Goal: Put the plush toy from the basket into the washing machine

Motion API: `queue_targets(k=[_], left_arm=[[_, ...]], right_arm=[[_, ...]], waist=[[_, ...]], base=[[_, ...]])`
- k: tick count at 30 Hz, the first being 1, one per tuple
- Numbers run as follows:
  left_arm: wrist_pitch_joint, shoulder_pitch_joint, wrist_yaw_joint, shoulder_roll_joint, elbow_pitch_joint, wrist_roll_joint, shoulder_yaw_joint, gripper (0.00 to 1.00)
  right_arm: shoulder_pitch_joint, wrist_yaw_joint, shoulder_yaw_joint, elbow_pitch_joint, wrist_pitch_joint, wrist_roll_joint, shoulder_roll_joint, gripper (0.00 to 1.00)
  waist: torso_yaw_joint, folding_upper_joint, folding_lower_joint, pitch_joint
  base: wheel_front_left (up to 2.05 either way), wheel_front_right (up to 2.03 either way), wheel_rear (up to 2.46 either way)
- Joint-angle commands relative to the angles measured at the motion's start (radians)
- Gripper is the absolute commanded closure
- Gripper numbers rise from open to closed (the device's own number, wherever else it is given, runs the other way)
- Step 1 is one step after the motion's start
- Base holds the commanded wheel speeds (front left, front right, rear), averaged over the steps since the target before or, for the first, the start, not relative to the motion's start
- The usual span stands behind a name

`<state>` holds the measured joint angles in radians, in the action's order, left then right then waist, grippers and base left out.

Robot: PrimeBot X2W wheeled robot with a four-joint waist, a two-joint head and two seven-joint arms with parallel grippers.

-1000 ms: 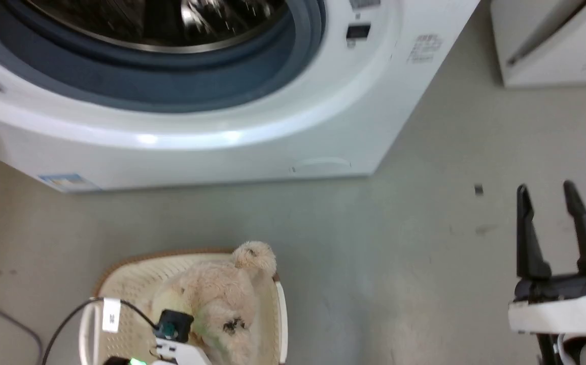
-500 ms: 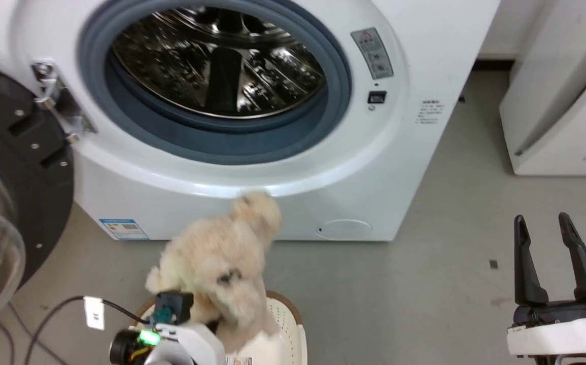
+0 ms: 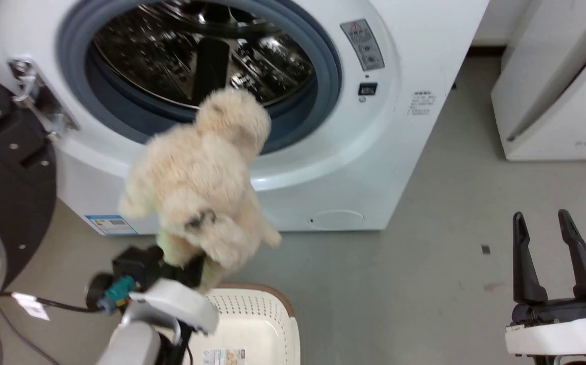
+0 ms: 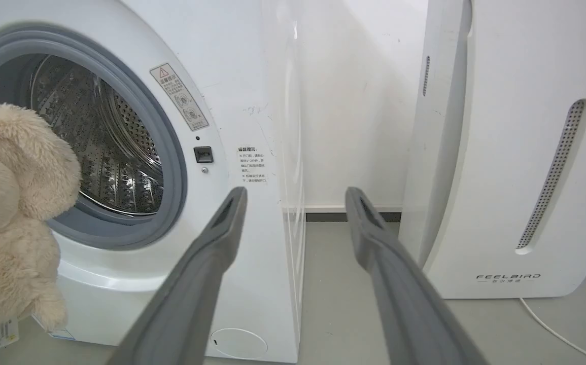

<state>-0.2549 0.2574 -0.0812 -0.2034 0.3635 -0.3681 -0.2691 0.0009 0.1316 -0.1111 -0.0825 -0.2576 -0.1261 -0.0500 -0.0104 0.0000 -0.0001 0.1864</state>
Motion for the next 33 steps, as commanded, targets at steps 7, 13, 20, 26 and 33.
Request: queue_targets(k=[7,13,20,26,33], left_arm=[[0.002,0.177,0.012,-0.048,-0.087,0.013,0.068,1.00],[0.089,0.375,0.009,-0.136,-0.127,0.041,0.092,1.00],[0.222,0.613,0.000,-0.241,-0.104,0.079,0.106,1.00],[0.348,0.882,-0.028,-0.345,0.004,0.159,0.046,1.00],[0.450,1.150,-0.048,-0.389,0.226,0.202,-0.087,1.00]], right_arm=[[-0.052,-0.001,0.012,-0.046,-0.004,-0.009,0.000,0.00],[-0.107,-0.001,0.013,-0.084,-0.004,-0.034,0.000,0.00],[-0.157,-0.001,0.025,-0.107,-0.004,-0.060,0.000,0.00],[-0.193,-0.001,0.042,-0.116,-0.004,-0.090,0.000,0.00],[-0.225,-0.001,0.070,-0.106,-0.004,-0.115,0.000,0.00]], waist=[[-0.073,0.0000,0.0001,0.162],[-0.137,0.0000,0.0001,0.307],[-0.192,0.0000,0.0001,0.441],[-0.229,0.0000,0.0001,0.552],[-0.262,0.0000,0.0001,0.636]], base=[[0.00,0.00,0.00],[0.00,0.00,0.00],[0.00,0.00,0.00],[0.00,0.00,0.00],[0.00,0.00,0.00]])
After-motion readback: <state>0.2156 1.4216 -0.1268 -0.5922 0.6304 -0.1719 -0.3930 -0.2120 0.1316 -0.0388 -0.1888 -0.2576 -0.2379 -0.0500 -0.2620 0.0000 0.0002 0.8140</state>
